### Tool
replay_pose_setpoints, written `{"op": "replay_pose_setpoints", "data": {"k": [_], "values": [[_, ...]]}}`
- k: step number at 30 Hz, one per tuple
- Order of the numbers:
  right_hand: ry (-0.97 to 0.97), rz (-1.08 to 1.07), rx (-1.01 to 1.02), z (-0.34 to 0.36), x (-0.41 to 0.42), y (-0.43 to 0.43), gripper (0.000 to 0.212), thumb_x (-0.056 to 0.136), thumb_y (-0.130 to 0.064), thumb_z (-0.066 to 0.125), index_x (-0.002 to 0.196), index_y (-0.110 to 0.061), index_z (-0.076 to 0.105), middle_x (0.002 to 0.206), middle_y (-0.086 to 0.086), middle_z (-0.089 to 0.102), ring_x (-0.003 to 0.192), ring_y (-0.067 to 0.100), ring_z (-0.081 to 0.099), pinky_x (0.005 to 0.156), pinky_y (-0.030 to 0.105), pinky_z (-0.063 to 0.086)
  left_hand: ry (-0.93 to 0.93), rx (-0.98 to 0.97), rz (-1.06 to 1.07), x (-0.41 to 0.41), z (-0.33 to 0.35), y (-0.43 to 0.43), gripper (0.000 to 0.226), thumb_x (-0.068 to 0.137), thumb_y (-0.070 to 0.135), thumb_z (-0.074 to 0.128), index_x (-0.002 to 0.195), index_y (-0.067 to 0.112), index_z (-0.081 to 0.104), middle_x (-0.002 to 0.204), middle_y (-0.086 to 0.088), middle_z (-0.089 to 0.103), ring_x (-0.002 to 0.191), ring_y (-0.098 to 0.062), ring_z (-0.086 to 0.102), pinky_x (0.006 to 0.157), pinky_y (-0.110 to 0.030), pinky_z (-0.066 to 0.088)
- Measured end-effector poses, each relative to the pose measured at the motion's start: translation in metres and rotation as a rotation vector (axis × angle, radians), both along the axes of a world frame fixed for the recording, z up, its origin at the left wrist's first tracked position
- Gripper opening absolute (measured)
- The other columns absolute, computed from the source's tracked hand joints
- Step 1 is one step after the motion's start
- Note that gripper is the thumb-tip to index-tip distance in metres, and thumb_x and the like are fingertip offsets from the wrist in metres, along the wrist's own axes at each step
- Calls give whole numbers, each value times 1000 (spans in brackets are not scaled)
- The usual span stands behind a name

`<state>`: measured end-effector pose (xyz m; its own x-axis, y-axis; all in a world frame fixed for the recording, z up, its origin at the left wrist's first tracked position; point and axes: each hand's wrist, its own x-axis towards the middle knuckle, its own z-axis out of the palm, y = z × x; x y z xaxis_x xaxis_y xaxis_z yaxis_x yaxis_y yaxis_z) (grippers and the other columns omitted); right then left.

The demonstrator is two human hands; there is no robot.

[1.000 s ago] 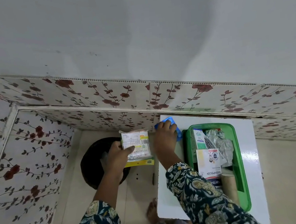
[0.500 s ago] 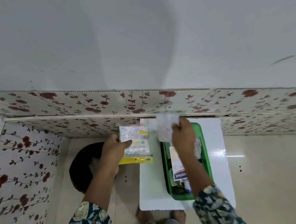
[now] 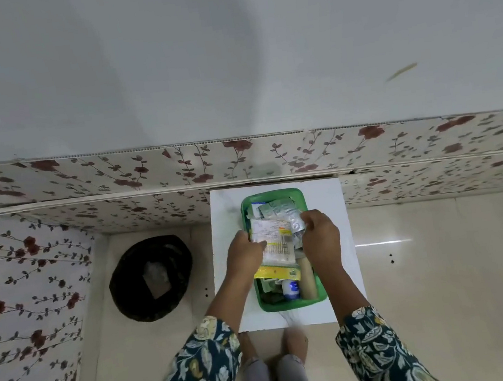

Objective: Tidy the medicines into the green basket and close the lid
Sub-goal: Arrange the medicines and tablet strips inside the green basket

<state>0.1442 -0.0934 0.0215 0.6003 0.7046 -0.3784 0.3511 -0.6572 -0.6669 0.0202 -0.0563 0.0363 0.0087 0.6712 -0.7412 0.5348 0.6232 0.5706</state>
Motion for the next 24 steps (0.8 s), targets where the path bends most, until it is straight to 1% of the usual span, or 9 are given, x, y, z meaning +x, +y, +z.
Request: {"op": "replay_pose_setpoints", "data": {"k": [2, 5, 9, 12, 14, 17, 20, 22, 24], "values": [[-1, 12, -35, -1, 7, -10, 35, 83, 10, 40, 110, -1, 61, 115, 19, 64, 104, 33, 59, 77, 25, 40, 18, 22, -23, 12, -5, -11, 21, 94, 9, 48, 112, 0, 54, 118, -20, 61, 96, -30, 58, 73, -35, 45], [30, 121, -105, -5, 13, -26, 34, 86, 9, 40, 109, -1, 62, 116, 19, 65, 103, 32, 59, 75, 22, 40, 153, 191, -151, 21, -12, -21, 32, 95, 9, 45, 126, 0, 47, 129, -20, 50, 114, -33, 53, 90, -40, 46], [-34, 424, -118, -12, 8, -42, 34, 87, 4, 46, 115, -5, 63, 130, 13, 59, 118, 27, 55, 92, 25, 44, 401, 426, -563, 27, -17, -34, 65, 92, 1, 48, 148, 6, 15, 158, -13, 13, 144, -30, 18, 113, -35, 33], [-124, 578, -118, -18, 1, -42, 39, 85, 5, 47, 121, -7, 58, 137, 14, 52, 126, 30, 48, 97, 33, 44, 483, 447, -809, 24, -27, -40, 70, 91, -7, 42, 150, 7, 6, 161, -12, -8, 149, -26, -1, 121, -34, 19], [-176, 608, -178, -20, -2, -40, 45, 86, 5, 46, 128, -9, 53, 146, 13, 43, 132, 29, 41, 103, 36, 42, 483, 429, -853, 23, -30, -42, 75, 89, -9, 42, 150, 7, 1, 160, -11, -13, 149, -26, -5, 121, -34, 21], [-166, 545, -98, -16, 2, -38, 40, 89, 1, 44, 127, -7, 54, 143, 14, 46, 131, 29, 42, 103, 35, 42, 404, 410, -744, 24, -22, -41, 74, 88, -9, 43, 150, 10, 8, 161, -7, -8, 148, -24, 9, 107, -34, 43], [-89, 190, 54, -10, 19, -36, 30, 90, 0, 45, 115, -4, 61, 123, 15, 62, 115, 31, 52, 90, 32, 45, 344, 518, -439, 14, -17, -34, 63, 90, -5, 44, 147, 7, 21, 160, -10, 12, 147, -24, 15, 111, -37, 39], [3, -16, -31, -20, 34, -35, 27, 89, -4, 47, 113, -3, 61, 121, 16, 62, 112, 30, 55, 91, 32, 44, 321, 460, -266, 5, -19, -32, 61, 88, -4, 47, 145, 4, 26, 156, -14, 22, 145, -27, 20, 115, -38, 32], [121, -86, -208, -38, 45, -34, 29, 88, -6, 50, 116, -1, 57, 125, 17, 59, 115, 31, 53, 95, 34, 43, 263, 246, -197, -2, -23, -33, 59, 89, 4, 52, 143, 6, 29, 151, -14, 33, 138, -30, 34, 107, -39, 37]]}}
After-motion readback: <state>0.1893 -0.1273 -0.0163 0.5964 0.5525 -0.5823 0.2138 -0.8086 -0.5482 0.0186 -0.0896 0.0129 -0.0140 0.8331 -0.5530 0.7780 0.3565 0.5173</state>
